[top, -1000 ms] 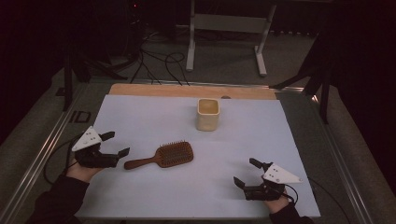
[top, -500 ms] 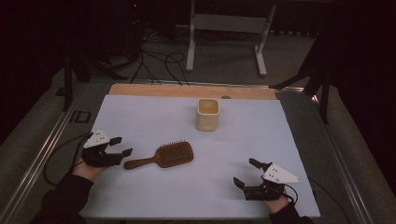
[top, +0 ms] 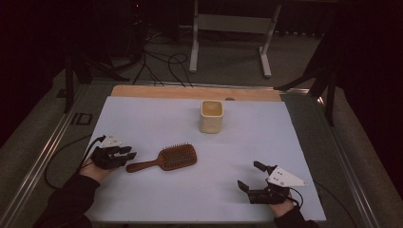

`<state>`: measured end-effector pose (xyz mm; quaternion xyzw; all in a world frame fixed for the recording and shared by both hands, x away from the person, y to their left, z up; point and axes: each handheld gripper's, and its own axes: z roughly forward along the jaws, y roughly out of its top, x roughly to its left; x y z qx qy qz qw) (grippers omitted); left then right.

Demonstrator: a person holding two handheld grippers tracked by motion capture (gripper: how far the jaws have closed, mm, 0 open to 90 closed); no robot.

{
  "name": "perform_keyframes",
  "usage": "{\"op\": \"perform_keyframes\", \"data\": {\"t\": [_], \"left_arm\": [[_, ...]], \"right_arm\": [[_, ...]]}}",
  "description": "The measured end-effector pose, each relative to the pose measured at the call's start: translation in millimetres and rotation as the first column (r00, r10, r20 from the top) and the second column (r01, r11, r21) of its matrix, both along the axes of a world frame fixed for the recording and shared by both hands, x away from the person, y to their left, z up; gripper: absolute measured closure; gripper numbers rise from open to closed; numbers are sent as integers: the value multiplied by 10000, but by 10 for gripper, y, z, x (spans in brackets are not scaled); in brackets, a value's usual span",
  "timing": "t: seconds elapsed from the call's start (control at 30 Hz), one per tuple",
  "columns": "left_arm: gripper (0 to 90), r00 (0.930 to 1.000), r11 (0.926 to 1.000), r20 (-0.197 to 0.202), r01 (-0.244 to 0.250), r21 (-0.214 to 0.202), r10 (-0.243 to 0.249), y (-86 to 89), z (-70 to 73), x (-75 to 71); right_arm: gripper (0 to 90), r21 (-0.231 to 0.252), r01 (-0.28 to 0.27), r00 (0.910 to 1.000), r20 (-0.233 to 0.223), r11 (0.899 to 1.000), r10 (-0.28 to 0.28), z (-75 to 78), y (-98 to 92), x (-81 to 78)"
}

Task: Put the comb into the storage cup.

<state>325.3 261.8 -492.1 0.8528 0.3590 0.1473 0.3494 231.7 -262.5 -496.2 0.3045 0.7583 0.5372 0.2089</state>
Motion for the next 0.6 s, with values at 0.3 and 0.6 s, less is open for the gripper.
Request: {"op": "perform_keyframes", "data": {"t": [0.3,0.6], "left_arm": [[870,9996,9985,-273,27,550,-12,-26,-37,52],[900,9978,9936,-615,293,1087,-227,-87,-66,66]], "right_arm": [[88,17,-34,10000,-30,10000,34,-4,5,3],[88,35,-52,10000,-55,10000,52,-6,5,3]]}}
